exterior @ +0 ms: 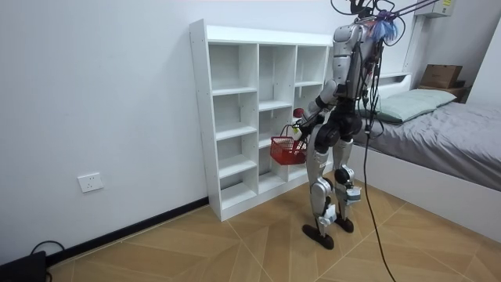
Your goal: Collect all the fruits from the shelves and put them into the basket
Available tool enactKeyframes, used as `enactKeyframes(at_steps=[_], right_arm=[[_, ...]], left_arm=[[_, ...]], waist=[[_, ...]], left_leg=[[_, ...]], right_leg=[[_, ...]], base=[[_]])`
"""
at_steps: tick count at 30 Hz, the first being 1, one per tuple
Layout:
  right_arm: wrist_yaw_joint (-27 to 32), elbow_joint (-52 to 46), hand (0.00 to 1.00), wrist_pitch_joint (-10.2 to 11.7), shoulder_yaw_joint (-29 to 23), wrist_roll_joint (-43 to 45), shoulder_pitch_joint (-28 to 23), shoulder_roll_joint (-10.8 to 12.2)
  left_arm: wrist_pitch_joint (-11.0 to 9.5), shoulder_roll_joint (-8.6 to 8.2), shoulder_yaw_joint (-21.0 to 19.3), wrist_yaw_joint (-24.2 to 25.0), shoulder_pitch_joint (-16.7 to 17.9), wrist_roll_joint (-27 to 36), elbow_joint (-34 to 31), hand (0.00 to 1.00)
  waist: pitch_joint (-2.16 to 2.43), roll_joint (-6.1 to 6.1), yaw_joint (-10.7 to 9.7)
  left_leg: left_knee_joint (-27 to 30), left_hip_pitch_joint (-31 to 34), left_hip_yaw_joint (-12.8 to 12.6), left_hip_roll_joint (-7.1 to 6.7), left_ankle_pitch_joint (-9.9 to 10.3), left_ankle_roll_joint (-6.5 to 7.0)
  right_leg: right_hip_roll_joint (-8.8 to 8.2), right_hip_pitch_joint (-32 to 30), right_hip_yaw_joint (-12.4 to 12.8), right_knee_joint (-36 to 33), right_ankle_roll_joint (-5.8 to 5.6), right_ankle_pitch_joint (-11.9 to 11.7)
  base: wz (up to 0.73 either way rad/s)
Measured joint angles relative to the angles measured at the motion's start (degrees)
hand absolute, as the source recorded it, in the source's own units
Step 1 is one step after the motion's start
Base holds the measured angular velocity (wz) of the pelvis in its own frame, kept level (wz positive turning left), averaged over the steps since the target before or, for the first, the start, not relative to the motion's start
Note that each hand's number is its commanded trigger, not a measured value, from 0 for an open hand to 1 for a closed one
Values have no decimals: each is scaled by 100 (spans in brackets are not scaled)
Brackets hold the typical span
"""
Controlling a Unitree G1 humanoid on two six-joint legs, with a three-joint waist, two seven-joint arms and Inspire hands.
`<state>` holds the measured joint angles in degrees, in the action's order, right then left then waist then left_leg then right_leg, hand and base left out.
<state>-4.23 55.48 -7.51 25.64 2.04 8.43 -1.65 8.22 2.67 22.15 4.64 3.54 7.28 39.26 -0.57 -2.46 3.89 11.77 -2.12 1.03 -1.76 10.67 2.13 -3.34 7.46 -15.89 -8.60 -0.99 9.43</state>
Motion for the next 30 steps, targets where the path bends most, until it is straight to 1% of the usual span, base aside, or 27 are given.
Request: enactKeyframes(at_steps=[3,4,5,6,7,21,25,27,30], right_arm=[[-16,0,100,10,-6,-1,7,3],[-15,0,95,10,-6,-1,7,1],[-15,0,44,11,-9,0,7,-4],[-17,0,24,11,-9,0,7,-4],[-20,0,0,11,-8,0,7,-1],[39,0,0,13,-1,-194,9,14],[41,0,0,16,1,-196,9,18],[55,0,0,23,1,-196,9,11],[78,0,0,31,1,-196,9,13]], left_arm=[[0,-4,9,1,-34,1,0,100],[0,-4,15,1,-47,2,0,100],[0,-2,47,0,-79,1,0,100],[0,-7,62,3,-101,1,0,100],[0,-8,66,3,-106,1,0,100],[0,-9,173,7,-108,8,0,100],[12,-4,188,49,-108,8,1,100],[13,10,274,51,-108,8,0,100],[13,10,294,51,-108,8,0,100]], waist=[[-13,5,-45],[-21,7,-46],[-31,13,-52],[-37,16,-44],[-38,17,-45],[-35,-19,-55],[-15,-49,-50],[-10,-61,-50],[-5,-67,-50]], left_leg=[[-3,1,0,-2,0,0],[-4,1,0,-2,0,0],[-4,2,1,-4,0,1],[-3,14,4,-8,0,1],[-3,22,8,-9,0,1],[-15,53,51,-5,0,1],[-9,53,51,-8,0,1],[-5,53,51,-7,0,1],[-3,51,51,-6,0,1]], right_leg=[[-4,-1,4,1,-5,3],[-5,-2,6,1,-6,4],[-7,-4,4,3,-8,5],[-8,-12,3,6,-11,7],[-8,-18,2,7,-12,7],[-8,-42,-17,0,-17,11],[-8,-37,-14,0,-17,11],[-8,-35,-13,-3,-17,11],[-8,-32,-13,-5,-17,11]], base=[[0],[0],[0],[0],[0],[0],[0],[0],[0]])
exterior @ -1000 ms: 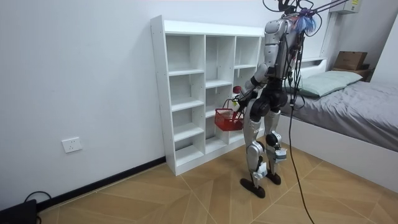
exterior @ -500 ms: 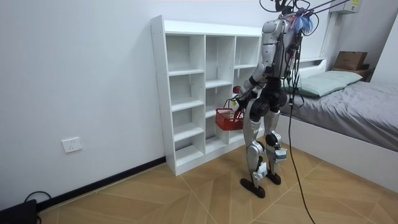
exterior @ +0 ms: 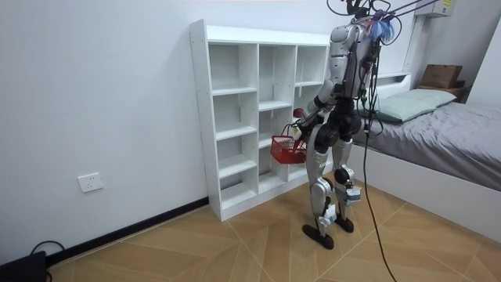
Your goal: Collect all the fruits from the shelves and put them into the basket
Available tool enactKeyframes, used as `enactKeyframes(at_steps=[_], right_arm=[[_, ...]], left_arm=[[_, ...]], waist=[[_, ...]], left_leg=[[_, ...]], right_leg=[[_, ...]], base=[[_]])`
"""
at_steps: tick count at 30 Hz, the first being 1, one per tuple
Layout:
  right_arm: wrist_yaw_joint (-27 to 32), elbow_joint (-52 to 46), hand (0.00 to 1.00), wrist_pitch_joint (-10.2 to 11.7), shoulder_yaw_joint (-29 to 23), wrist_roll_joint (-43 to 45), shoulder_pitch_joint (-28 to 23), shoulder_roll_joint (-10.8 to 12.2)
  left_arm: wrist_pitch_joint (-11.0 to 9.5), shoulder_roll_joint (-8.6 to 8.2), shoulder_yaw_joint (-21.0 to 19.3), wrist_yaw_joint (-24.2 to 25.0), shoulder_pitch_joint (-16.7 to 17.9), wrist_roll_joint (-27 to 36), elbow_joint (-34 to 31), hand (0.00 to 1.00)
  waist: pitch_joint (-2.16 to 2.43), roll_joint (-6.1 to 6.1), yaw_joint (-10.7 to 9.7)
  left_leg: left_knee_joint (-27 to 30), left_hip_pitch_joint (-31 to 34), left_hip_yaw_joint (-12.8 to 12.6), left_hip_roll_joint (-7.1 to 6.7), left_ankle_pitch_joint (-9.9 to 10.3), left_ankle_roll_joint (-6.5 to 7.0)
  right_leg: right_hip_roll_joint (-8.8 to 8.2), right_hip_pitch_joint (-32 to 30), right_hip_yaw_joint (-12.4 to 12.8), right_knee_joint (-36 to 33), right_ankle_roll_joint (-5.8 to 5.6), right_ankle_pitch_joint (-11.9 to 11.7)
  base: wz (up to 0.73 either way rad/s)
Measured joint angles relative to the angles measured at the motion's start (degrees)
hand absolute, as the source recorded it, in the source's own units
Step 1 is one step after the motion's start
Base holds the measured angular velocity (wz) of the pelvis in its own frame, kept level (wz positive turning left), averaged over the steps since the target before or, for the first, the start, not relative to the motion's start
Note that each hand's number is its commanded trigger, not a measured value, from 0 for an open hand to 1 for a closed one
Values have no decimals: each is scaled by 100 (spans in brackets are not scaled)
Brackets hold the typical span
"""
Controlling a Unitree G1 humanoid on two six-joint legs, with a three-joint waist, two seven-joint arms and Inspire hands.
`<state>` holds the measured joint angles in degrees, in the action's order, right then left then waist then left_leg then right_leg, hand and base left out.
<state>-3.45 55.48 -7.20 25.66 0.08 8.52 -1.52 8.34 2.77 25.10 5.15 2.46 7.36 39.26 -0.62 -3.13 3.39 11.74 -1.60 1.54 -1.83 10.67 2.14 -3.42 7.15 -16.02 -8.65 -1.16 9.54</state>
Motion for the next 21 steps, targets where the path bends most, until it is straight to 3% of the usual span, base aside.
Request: enactKeyframes(at_steps=[21], right_arm=[[101,0,0,22,11,-3,0,-3]], left_arm=[[-3,11,66,-3,0,0,0,100]], waist=[[-4,7,1]], left_leg=[[-1,-1,6,0,1,1]], right_leg=[[0,4,1,-2,0,0]], base=[[0]])
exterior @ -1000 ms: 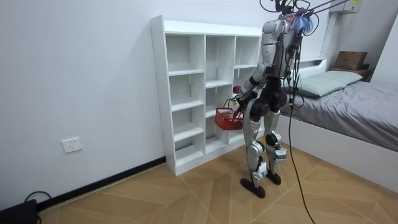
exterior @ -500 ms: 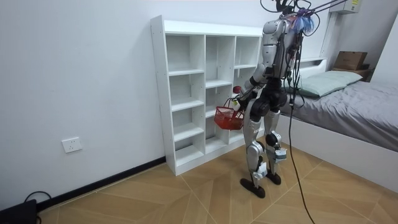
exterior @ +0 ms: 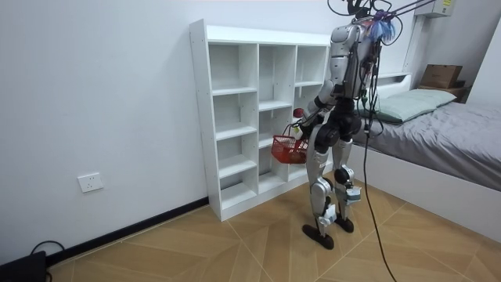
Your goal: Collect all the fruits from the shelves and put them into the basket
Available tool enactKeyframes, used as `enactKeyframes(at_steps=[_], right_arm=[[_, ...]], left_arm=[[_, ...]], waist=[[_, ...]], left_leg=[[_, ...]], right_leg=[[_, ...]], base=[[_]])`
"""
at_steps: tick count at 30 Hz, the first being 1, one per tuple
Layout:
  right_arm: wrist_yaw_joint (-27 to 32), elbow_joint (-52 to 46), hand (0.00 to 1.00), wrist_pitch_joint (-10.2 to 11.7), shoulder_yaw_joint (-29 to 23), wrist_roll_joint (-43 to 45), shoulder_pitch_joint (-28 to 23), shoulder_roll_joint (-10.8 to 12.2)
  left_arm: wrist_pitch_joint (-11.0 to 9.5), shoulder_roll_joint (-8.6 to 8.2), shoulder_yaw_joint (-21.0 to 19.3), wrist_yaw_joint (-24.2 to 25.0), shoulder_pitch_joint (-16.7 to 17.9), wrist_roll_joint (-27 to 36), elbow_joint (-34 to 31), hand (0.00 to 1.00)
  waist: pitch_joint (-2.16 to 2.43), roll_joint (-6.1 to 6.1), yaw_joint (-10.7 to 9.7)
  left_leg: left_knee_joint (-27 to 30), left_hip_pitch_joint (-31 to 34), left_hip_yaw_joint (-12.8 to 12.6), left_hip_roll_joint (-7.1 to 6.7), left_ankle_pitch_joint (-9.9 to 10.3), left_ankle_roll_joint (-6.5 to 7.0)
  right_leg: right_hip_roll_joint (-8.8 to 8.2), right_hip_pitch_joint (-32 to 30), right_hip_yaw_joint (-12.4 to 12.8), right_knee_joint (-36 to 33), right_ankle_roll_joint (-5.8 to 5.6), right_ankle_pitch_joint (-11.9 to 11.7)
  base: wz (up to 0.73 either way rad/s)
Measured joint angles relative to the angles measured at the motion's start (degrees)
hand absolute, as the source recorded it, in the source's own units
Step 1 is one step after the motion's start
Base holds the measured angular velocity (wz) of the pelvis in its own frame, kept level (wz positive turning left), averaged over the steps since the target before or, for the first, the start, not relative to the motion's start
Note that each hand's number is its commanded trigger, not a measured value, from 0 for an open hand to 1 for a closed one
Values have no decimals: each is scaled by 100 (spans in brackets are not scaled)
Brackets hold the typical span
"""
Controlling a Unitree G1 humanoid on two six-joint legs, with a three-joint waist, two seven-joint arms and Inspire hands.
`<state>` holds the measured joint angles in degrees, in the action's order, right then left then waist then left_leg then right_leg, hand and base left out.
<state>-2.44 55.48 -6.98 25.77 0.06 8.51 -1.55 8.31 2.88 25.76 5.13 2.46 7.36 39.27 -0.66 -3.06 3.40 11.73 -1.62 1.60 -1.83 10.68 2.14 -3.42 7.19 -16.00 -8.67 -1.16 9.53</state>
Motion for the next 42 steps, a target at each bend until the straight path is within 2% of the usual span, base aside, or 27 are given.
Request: enactKeyframes(at_steps=[11,13,15,20,25,26,30,33,42], right_arm=[[-6,-77,0,61,-16,-145,-4,-84],[-9,-249,0,100,-17,-130,-5,-130],[-12,-525,0,229,-19,-12,-50,-206],[-11,-1383,0,284,-46,26,-231,-403],[73,-1570,0,331,-242,19,-360,-453],[95,-1572,0,332,-243,18,-378,-481],[109,-1577,0,341,-373,50,-413,-583],[128,-1657,0,343,-513,80,-432,-594],[238,-2482,0,455,-972,136,-1007,-614]], left_arm=[[-11,49,-38,0,1,-14,1,100],[-18,57,-90,6,1,-16,1,100],[-79,69,-156,33,1,-12,2,100],[-133,122,-421,57,9,-16,5,100],[-134,174,-556,33,20,-12,15,100],[-138,243,-558,25,46,-13,15,100],[-148,329,-702,14,150,-10,15,100],[-178,351,-865,8,234,-10,15,100],[-250,341,-1056,-231,329,-34,15,100]], waist=[[-3,-5,18],[-4,-5,10],[-5,-4,6],[-18,17,11],[-16,47,2],[-14,74,2],[-7,173,-96],[21,213,-164],[47,244,-185]], left_leg=[[-11,-29,-22,5,0,0],[-12,-38,-27,10,0,0],[-28,-69,-47,16,0,0],[-43,-102,-130,17,2,3],[-41,-146,-164,17,5,7],[-45,-171,-187,19,5,8],[-60,-206,-247,22,8,13],[-76,-241,-296,29,8,13],[-135,-325,-384,48,10,16]], right_leg=[[3,3,27,0,0,0],[4,7,32,0,0,0],[6,21,42,0,0,0],[8,17,125,-1,0,0],[5,30,175,-9,0,0],[7,37,205,-13,0,0],[9,38,269,-15,0,0],[15,39,329,-20,0,0],[19,71,402,-19,0,0]], base=[[0],[0],[-5],[-8],[-4],[-12],[-8],[-8],[-5]])
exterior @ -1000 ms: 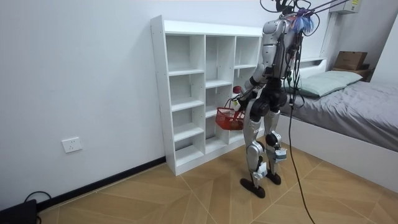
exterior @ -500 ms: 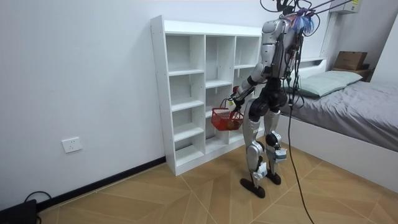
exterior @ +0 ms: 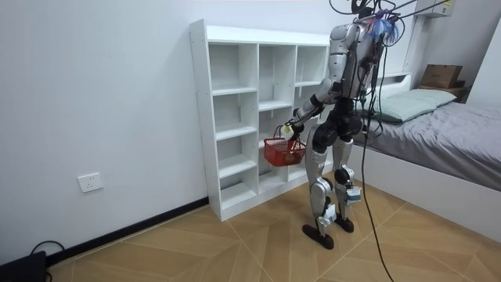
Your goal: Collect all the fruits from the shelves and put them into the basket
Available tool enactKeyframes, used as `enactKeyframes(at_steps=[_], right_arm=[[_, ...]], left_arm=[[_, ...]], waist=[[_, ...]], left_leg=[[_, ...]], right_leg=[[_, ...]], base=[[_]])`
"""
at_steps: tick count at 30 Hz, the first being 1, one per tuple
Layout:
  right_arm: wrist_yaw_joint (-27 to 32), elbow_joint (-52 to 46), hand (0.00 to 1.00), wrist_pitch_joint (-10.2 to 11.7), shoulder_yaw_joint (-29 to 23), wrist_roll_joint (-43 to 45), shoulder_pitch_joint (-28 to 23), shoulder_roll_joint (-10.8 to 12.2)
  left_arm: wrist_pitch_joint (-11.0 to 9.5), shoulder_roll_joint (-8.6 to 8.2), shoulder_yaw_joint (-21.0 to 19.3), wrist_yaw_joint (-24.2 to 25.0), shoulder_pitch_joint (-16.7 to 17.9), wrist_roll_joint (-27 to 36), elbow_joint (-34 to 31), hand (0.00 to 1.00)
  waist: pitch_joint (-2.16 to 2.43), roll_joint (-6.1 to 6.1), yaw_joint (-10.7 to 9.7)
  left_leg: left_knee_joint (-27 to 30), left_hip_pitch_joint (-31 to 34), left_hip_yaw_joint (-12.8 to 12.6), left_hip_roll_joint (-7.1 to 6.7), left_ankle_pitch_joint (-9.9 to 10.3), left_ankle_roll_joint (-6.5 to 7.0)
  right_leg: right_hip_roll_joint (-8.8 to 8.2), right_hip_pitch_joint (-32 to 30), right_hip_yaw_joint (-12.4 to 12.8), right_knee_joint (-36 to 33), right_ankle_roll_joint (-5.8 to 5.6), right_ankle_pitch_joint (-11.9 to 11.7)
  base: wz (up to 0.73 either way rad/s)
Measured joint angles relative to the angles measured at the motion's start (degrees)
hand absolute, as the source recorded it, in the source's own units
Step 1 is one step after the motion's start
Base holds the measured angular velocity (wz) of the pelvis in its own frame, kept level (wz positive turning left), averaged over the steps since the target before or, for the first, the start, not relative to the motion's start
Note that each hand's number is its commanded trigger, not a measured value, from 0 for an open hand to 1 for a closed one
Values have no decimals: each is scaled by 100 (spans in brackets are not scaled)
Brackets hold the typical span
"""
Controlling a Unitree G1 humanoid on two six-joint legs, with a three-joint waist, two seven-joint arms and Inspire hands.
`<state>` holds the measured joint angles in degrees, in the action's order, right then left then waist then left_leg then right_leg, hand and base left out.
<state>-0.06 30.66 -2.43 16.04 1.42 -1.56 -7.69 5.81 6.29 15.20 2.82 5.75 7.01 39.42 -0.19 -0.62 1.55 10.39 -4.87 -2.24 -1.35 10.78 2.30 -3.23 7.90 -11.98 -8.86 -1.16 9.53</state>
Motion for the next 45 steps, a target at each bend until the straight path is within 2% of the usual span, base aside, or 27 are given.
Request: enactKeyframes(at_steps=[7,11,18,28,40,43,45], right_arm=[[64,-361,0,2,-186,12,-265,-84],[156,-729,0,64,-497,324,-396,-91],[280,-994,0,110,-794,756,-459,-95],[495,-1413,0,110,-948,895,-585,-108],[742,-1589,0,110,-1304,939,-569,-114],[741,-1588,0,111,-1292,929,-569,-114],[741,-1586,0,111,-1287,789,-568,-110]], left_arm=[[0,-15,-356,6,261,-32,0,100],[0,-32,-591,12,394,-20,0,100],[-43,-60,-866,41,405,-4,87,100],[-90,-61,-960,11,409,23,609,100],[-177,-63,-1056,-87,416,26,1155,100],[-194,-56,-1058,-121,417,26,1243,100],[-224,-56,-1058,-136,414,20,1240,100]], waist=[[6,27,-30],[11,28,-120],[13,23,-152],[32,-11,-176],[23,-23,-166],[10,-48,-155],[24,-85,-122]], left_leg=[[-83,-73,-97,53,1,-2],[-79,-88,-141,58,1,-2],[-157,-171,-263,68,1,-1],[-187,-186,-379,74,7,5],[-190,-213,-422,96,7,4],[-194,-216,-430,96,7,4],[-196,-169,-452,94,7,4]], right_leg=[[20,3,58,-2,1,-1],[24,-7,94,5,1,-1],[37,-31,255,-7,1,0],[47,-121,391,-21,0,-1],[64,-222,443,-108,2,-2],[64,-227,448,-105,3,-2],[64,-273,466,-107,3,-2]], base=[[-8],[-4],[-10],[-7],[-3],[0],[-2]])
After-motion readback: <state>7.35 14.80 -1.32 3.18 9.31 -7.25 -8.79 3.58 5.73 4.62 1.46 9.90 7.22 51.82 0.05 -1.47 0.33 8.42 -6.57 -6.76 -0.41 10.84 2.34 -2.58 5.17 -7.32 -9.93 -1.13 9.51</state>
